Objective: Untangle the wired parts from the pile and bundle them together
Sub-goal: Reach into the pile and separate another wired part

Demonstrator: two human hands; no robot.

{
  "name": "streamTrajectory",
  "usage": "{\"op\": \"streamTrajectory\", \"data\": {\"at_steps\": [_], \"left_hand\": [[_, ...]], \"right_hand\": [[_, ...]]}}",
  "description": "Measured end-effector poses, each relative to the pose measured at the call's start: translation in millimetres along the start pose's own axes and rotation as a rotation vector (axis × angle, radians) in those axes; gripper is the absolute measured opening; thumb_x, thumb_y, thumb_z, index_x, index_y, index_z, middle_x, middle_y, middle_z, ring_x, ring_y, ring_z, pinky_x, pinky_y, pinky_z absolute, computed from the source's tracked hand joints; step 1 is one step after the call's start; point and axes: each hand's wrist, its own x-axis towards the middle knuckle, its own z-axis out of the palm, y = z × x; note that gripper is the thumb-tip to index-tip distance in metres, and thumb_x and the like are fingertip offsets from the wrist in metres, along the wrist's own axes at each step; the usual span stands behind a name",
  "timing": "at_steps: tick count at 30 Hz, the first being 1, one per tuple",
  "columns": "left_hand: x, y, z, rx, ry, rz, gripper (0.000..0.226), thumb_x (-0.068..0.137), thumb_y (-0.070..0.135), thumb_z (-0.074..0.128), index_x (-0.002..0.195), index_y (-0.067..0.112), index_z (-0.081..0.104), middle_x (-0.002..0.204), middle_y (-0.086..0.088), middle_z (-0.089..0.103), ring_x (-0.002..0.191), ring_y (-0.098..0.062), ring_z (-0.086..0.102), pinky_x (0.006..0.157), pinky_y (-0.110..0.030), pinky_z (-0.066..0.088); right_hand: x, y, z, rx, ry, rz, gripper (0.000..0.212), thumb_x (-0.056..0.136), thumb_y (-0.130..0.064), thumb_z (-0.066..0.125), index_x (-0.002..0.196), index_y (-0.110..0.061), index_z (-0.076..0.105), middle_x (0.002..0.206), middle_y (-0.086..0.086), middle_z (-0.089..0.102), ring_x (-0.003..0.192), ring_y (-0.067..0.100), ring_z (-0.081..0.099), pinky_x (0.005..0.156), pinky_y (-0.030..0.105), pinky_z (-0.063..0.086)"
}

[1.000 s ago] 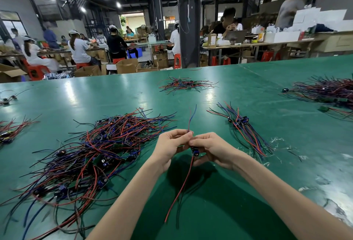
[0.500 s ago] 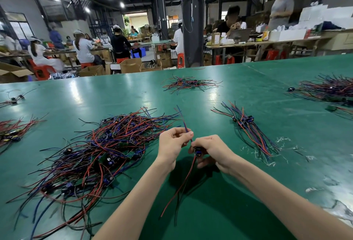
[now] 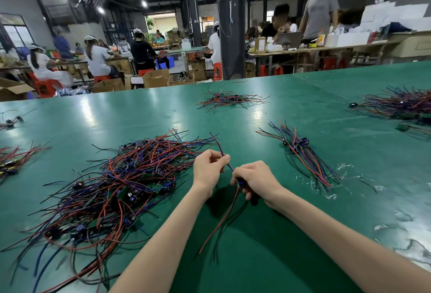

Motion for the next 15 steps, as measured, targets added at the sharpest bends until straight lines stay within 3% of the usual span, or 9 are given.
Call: {"op": "streamTrajectory", "data": {"at_steps": [5,11,15], "left_hand": [[13,0,11,0.098,0.006,0.062,0.022,0.077,0.012,0.077,0.066,0.015,0.058,0.064,0.001,0.061,0.056,-0.009,0.05,0.058,-0.024,0.042],[14,-6,7,-0.106,0.083,0.026,0.013,0.081,0.014,0.075,0.073,0.012,0.065,0.065,0.0,0.061,0.057,-0.009,0.048,0.056,-0.018,0.043],[9,-2,7,0.017,0.112,0.087,0.014,0.079,0.013,0.075,0.072,0.014,0.063,0.069,0.001,0.064,0.063,-0.01,0.055,0.064,-0.02,0.047]], "right_hand": [[8,0,-4,0.027,0.057,-0.004,0.028,0.077,-0.007,0.057,0.051,-0.008,0.066,0.038,-0.002,0.049,0.032,0.013,0.042,0.034,0.017,0.036],[7,2,-6,0.022,0.013,-0.023,0.026,0.077,-0.008,0.057,0.053,-0.008,0.068,0.042,0.001,0.05,0.033,0.013,0.043,0.034,0.018,0.035],[4,1,-6,0.011,-0.002,-0.014,0.025,0.075,-0.01,0.058,0.052,-0.009,0.068,0.045,0.005,0.05,0.034,0.014,0.042,0.034,0.018,0.033]]}}
